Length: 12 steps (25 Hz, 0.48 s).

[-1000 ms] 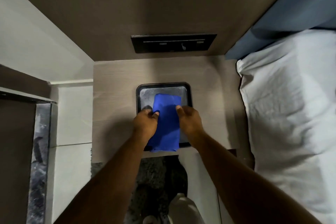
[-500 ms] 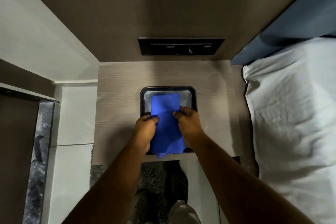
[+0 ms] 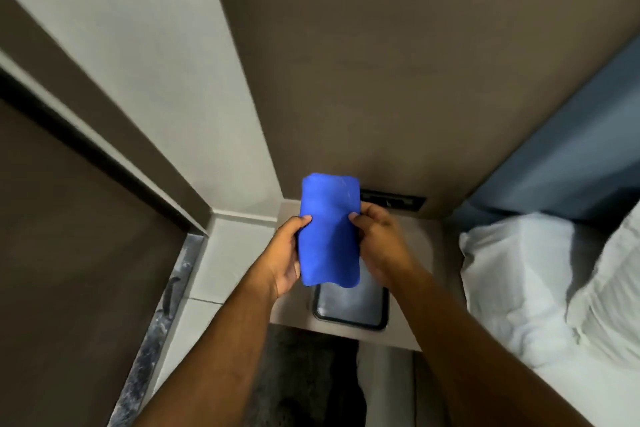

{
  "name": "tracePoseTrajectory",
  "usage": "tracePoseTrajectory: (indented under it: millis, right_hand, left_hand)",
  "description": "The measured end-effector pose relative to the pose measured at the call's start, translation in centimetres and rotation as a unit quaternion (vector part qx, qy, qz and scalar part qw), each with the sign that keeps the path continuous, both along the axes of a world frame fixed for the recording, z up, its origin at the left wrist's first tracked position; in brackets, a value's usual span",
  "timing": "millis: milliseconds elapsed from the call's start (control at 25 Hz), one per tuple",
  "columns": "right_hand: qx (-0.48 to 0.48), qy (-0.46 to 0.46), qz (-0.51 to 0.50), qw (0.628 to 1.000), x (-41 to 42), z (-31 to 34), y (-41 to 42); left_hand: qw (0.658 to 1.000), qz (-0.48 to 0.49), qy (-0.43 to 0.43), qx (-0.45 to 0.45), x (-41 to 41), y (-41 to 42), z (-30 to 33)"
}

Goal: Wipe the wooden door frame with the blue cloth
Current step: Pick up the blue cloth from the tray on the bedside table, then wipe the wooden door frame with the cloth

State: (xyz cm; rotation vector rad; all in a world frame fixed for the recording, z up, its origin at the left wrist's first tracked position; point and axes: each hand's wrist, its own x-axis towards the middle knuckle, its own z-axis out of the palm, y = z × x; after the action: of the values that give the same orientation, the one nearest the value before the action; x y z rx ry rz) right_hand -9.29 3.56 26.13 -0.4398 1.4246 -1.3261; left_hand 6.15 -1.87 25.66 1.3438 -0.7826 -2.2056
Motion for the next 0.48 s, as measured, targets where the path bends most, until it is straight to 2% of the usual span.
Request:
tracePoseTrajectory:
  millis: [80, 200, 320, 480]
  right_hand:
    - [-0.048, -0.009, 0.039, 0.998, 2.0, 5.5, -0.8]
    - [-0.124, -0.009, 0.113, 0.986, 7.3, 14.3, -2.2]
    - [-0.195, 0.015, 0.164, 0.967, 14.0, 21.9, -3.0]
    - [-0.309, -0.003, 0.240, 0.920, 25.5, 30.8, -1.7]
  left_hand:
    - [0.998, 0.028, 0.014, -0.045, 2.9, 0.3, 5.6]
    - [0.982, 0.095, -0.018, -0.165, 9.1, 1.2, 13.7]
    - [0.939, 0.195, -0.044, -0.281, 15.7, 2.5, 20.5]
    - [0.858, 0.317, -0.045, -0.401, 26.2, 7.0, 29.4]
